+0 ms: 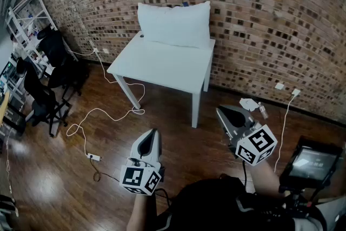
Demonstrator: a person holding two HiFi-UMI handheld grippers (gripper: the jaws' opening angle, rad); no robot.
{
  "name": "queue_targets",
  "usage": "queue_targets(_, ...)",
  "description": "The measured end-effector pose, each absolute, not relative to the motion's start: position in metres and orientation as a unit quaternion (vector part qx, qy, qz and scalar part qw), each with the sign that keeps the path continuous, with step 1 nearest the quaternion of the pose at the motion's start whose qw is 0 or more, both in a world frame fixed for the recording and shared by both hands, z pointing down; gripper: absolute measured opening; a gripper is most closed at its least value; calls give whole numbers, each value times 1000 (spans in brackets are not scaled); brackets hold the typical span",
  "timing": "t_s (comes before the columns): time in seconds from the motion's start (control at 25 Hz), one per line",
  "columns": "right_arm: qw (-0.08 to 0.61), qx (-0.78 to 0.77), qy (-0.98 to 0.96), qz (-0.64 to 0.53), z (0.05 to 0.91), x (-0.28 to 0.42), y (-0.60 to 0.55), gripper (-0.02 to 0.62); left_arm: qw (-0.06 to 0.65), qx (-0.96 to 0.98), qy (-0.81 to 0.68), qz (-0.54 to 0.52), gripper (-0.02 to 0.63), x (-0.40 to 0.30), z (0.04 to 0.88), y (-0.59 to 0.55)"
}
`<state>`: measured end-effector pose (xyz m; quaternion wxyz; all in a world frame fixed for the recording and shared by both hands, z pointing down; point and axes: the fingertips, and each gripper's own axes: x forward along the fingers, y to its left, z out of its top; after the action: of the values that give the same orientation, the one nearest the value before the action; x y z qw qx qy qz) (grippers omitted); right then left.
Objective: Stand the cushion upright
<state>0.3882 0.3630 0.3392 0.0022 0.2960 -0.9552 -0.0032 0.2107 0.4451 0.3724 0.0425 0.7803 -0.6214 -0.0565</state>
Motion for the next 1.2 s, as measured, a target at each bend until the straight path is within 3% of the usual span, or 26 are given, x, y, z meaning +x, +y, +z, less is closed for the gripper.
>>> queue_targets(0.44,25,310,-950,-23,345,353,362,6,49,806,-588,-48,2,193,373,430)
queue_targets(1.2,3,273,-962,9,342,297,217,6,48,790,-610,-35,2,147,353,301)
